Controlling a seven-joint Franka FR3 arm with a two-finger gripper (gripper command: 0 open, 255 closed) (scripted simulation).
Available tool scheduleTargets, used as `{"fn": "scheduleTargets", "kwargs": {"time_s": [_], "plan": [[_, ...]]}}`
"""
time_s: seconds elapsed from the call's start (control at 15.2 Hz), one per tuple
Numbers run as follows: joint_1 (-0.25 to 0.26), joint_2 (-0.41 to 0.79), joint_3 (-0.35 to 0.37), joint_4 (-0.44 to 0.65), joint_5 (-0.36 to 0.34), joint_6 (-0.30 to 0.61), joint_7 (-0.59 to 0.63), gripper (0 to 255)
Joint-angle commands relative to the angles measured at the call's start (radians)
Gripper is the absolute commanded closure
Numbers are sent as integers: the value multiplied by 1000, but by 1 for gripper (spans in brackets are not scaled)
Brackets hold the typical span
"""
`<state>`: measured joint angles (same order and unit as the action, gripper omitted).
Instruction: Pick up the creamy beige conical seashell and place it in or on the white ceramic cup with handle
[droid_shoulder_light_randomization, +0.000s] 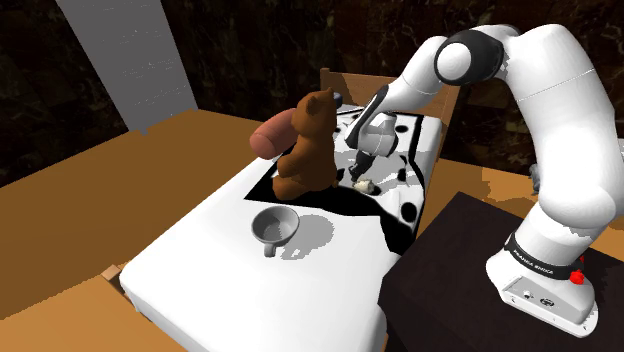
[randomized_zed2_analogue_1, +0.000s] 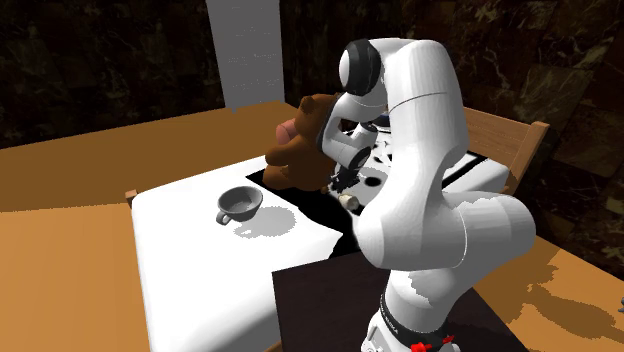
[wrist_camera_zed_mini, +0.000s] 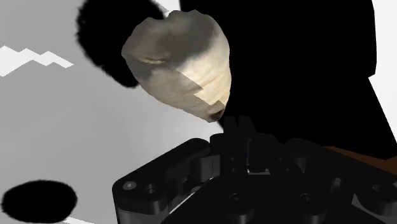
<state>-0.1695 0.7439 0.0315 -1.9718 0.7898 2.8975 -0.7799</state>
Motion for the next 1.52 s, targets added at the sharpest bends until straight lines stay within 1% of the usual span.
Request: {"fn": "scheduleTargets", "kwargs": {"time_s": [0.0, 0.26, 0.33, 0.4, 0.53, 0.59, 1.06, 1.45], "plan": [[0, 0, 0, 0, 0, -1, 1, 255], [0, 0, 0, 0, 0, -1, 1, 255], [0, 0, 0, 0, 0, -1, 1, 0], [103, -10, -115, -14, -169, -53, -9, 0], [292, -9, -313, -33, -459, -121, -91, 0], [317, -6, -338, -35, -484, -126, -109, 0], [279, 95, -301, 24, -460, -80, -127, 0], [279, 95, -301, 24, -460, -80, -127, 0]]}}
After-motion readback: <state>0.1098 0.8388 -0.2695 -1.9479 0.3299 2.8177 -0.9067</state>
